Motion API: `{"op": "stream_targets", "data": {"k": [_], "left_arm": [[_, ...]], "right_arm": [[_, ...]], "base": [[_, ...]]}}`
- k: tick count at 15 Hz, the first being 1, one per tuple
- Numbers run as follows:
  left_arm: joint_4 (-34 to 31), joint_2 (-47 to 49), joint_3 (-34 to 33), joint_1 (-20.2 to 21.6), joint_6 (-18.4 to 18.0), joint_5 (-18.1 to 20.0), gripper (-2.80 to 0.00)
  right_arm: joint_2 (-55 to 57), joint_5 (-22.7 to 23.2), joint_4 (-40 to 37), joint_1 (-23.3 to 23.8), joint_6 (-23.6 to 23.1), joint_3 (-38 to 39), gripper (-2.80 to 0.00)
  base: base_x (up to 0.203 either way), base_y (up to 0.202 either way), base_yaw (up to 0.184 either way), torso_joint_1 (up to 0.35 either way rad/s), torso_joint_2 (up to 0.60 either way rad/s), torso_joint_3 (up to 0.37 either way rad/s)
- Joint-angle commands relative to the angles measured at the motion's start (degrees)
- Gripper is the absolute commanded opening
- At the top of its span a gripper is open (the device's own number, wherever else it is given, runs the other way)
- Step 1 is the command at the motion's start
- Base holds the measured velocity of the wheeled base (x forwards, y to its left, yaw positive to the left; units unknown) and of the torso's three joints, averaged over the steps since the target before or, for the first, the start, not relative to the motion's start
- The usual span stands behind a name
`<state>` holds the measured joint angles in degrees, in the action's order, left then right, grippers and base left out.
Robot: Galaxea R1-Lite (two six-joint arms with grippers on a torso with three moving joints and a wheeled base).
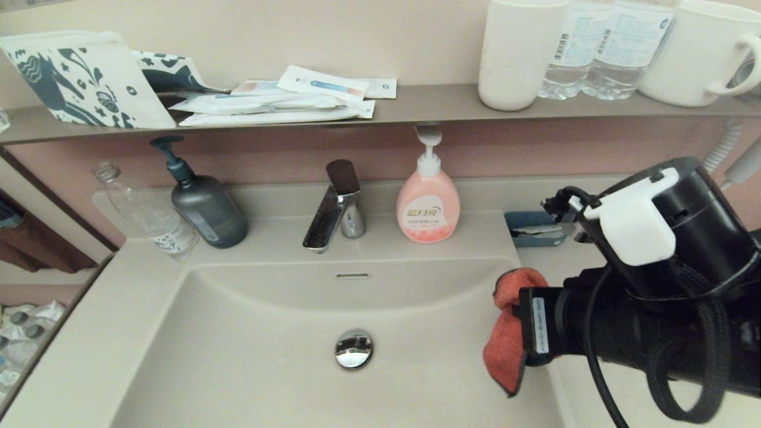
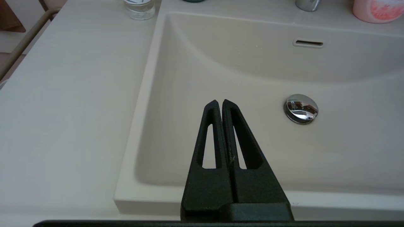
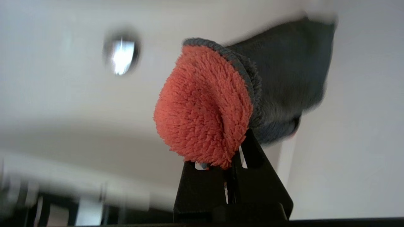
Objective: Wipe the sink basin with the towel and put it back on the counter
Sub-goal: Wipe the sink
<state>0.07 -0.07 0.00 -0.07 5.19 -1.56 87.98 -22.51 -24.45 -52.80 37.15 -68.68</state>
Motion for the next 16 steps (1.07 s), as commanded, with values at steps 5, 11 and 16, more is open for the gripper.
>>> {"op": "stream_targets", "data": {"k": [5,11,16], "left_arm": [[0.01,0.07,0.09,-0.01,0.03,-0.02,-2.8],[0.01,0.07,0.0,-0.01,0.08,-0.02,-2.8],[0.01,0.07,0.0,-0.01,0.05,-0.02,-2.8]], "right_arm": [[-2.72,6.4,-5.75,-2.63,1.78,0.02,-2.8],[-2.94,6.22,-7.04,-1.62,4.56,11.27,-2.8],[-5.04,6.21,-10.35,-0.84,4.36,18.85,-2.8]], "base": [[0.0,0.0,0.0,0.0,0.0,0.0],[0.0,0.0,0.0,0.0,0.0,0.0],[0.0,0.0,0.0,0.0,0.0,0.0]]}}
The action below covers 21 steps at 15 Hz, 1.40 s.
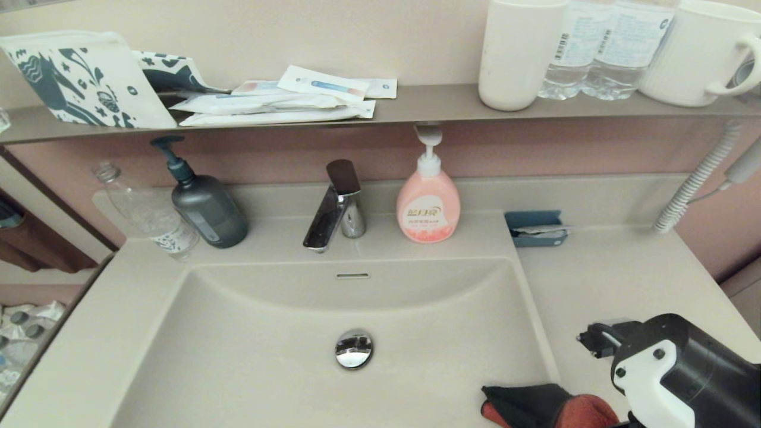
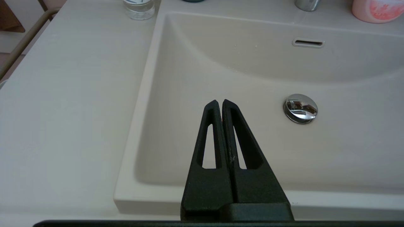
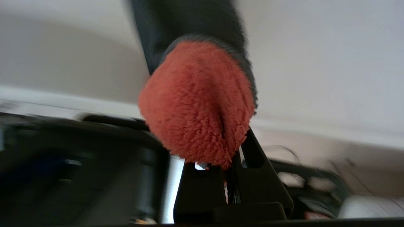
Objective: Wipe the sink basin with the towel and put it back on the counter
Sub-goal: Wipe the sink
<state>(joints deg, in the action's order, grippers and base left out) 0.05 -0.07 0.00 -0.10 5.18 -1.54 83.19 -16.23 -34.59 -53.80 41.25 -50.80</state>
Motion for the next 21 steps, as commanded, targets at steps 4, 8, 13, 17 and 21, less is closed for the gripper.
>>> {"op": "stream_targets", "data": {"k": [4,8,13,17,21], "left_arm": [[0.04,0.07,0.0,0.04,0.09,-0.05,-2.8],[0.04,0.07,0.06,0.01,0.06,-0.05,-2.8],[0.04,0.07,0.0,0.01,0.09,-0.05,-2.8],[0.04,0.07,0.0,0.01,0.01,-0.05,-2.8],[0.04,0.07,0.0,0.01,0.02,-0.05,-2.8]], "right_arm": [[1.18,-2.42,-3.72,5.31,-1.16,1.78,-2.8],[6.87,-3.65,0.7,8.4,-1.67,1.85,-2.8],[14.4,-5.36,6.45,16.06,-4.36,-2.01,-2.8],[16.54,-5.31,6.31,22.95,-7.56,-9.48,-2.8],[19.19,-5.31,6.38,28.14,-8.89,-13.28,-2.8]], "base": [[0.0,0.0,0.0,0.0,0.0,0.0],[0.0,0.0,0.0,0.0,0.0,0.0],[0.0,0.0,0.0,0.0,0.0,0.0],[0.0,0.0,0.0,0.0,0.0,0.0],[0.0,0.0,0.0,0.0,0.0,0.0]]}}
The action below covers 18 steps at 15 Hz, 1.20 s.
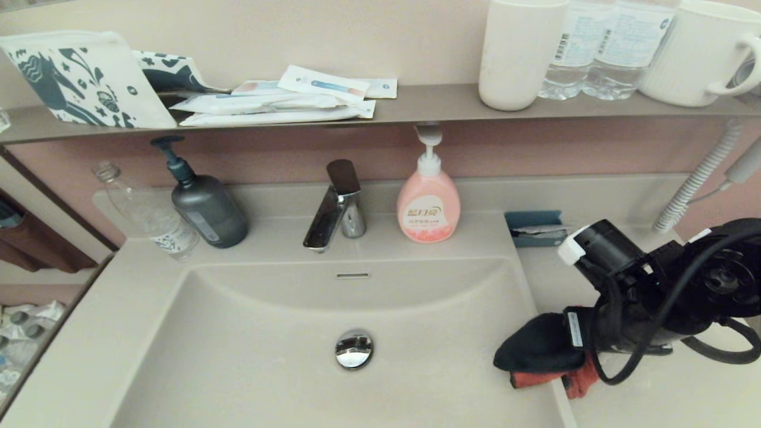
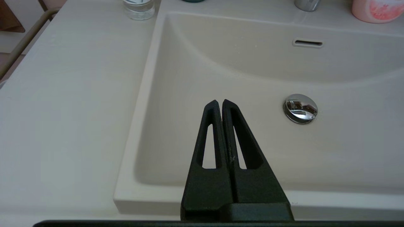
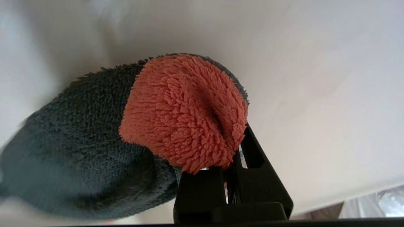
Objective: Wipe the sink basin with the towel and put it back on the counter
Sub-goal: Wipe the sink
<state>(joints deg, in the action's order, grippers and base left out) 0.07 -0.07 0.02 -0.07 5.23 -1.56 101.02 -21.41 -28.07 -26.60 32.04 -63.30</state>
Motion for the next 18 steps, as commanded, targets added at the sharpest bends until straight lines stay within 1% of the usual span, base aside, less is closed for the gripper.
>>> {"op": "stream_targets", "data": {"k": [1,4,7,11,13,16,18], "left_arm": [[0.01,0.07,-0.02,-0.01,0.04,-0.02,-2.8],[0.01,0.07,-0.02,-0.01,0.04,-0.02,-2.8],[0.01,0.07,-0.02,-0.01,-0.04,-0.02,-2.8],[0.01,0.07,-0.02,-0.01,0.04,-0.02,-2.8],[0.01,0.07,-0.02,-0.01,0.04,-0.02,-2.8],[0.01,0.07,-0.02,0.06,0.04,-0.02,-2.8],[0.01,0.07,-0.02,-0.01,0.04,-0.02,-2.8]], "right_arm": [[2.18,-0.13,-0.08,2.2,-0.2,-1.71,-2.8],[4.66,-0.13,-0.04,4.72,-0.57,-5.18,-2.8],[6.43,-0.19,-0.16,6.13,-0.44,-10.13,-2.8],[7.36,-0.93,-0.25,6.64,-0.17,-15.64,-2.8],[6.67,-0.92,-0.9,6.25,-0.14,-16.75,-2.8],[1.47,-0.73,-6.21,2.49,0.56,-17.41,-2.8],[-3.46,-0.2,-11.41,-2.55,2.16,-18.86,-2.8]], "base": [[0.0,0.0,0.0,0.0,0.0,0.0],[0.0,0.0,0.0,0.0,0.0,0.0],[0.0,0.0,0.0,0.0,0.0,0.0],[0.0,0.0,0.0,0.0,0.0,0.0],[0.0,0.0,0.0,0.0,0.0,0.0],[0.0,0.0,0.0,0.0,0.0,0.0],[0.0,0.0,0.0,0.0,0.0,0.0]]}}
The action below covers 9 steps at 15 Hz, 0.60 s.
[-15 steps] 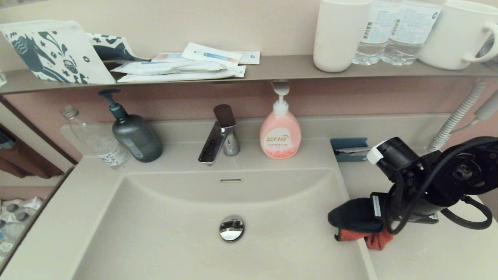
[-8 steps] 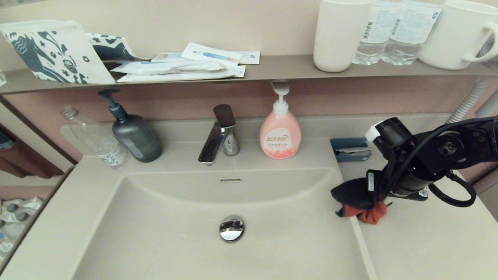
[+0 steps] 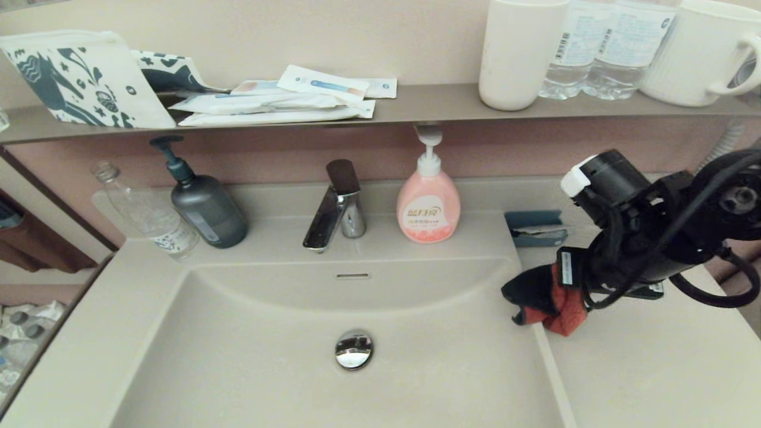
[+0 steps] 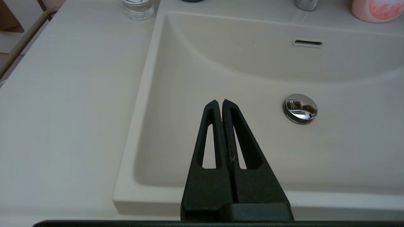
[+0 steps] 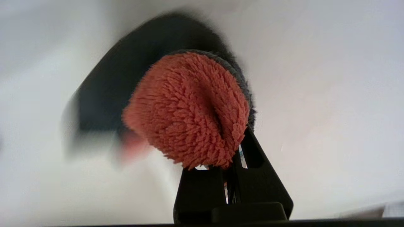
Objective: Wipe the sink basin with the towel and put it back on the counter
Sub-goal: Wipe the sink
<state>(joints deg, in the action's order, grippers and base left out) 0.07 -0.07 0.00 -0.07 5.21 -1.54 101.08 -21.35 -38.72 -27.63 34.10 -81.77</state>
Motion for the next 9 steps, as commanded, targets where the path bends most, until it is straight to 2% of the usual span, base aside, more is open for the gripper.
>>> {"op": "stream_targets", "data": {"k": [1,4,7,9], "left_arm": [[0.01,0.07,0.0,-0.01,0.05,-0.05,-2.8],[0.01,0.07,0.0,-0.01,0.06,-0.05,-2.8],[0.01,0.07,0.0,-0.01,0.05,-0.05,-2.8],[0.01,0.07,0.0,-0.01,-0.02,-0.05,-2.8]], "right_arm": [[-5.71,0.47,-3.0,-4.1,0.49,-1.1,-2.8],[-10.14,2.74,-8.53,-13.46,0.56,-1.51,-2.8],[-11.21,3.54,-9.74,-20.6,1.06,-1.33,-2.8],[-9.9,4.21,-9.76,-23.92,4.2,0.56,-2.8]], "base": [[0.0,0.0,0.0,0.0,0.0,0.0],[0.0,0.0,0.0,0.0,0.0,0.0],[0.0,0.0,0.0,0.0,0.0,0.0],[0.0,0.0,0.0,0.0,0.0,0.0]]}}
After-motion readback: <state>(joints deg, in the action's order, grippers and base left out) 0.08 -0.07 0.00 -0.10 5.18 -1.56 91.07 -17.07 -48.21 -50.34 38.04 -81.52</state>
